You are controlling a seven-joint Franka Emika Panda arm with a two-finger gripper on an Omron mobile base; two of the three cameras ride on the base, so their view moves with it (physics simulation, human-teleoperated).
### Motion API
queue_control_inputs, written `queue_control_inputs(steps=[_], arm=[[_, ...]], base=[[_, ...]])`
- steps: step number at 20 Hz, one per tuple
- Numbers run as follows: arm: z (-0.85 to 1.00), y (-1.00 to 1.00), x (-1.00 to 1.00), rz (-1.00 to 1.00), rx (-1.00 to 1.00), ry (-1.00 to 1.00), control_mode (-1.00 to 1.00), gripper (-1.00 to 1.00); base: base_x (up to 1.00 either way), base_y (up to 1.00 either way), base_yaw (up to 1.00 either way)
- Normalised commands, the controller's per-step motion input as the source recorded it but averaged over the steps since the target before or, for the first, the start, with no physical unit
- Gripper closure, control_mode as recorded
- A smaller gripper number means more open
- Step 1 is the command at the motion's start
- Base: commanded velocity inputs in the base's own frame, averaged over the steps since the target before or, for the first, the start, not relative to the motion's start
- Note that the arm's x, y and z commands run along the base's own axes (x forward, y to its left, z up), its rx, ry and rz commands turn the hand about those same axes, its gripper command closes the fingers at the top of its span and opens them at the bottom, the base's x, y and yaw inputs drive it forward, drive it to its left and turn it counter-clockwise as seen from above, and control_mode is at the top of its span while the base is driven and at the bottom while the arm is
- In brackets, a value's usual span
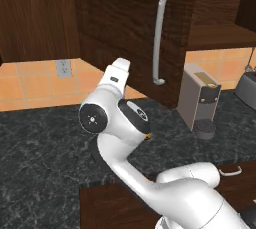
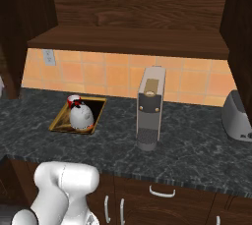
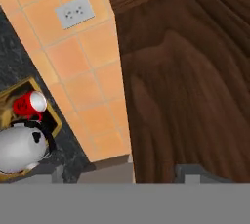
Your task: Pick the kettle from the counter and place it on the tray. Then pick the mug from the cabinet and place it on the tray. Then close the cabinet doors.
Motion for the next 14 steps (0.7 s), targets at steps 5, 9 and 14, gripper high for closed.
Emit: queue_control_inputs(steps=[5, 9, 14], arm=[[0.21, -0.83, 0.78, 0.09, 0.16, -0.02, -1.00, -1.00], [0.26, -0.61, 0.94, 0.13, 0.15, 0.00, -1.00, -1.00], [0.22, -0.43, 0.95, 0.15, 0.13, 0.00, -1.00, -1.00]], base=[[0.00, 0.00, 0.00], [0.00, 0.00, 0.00], [0.00, 0.00, 0.00]])
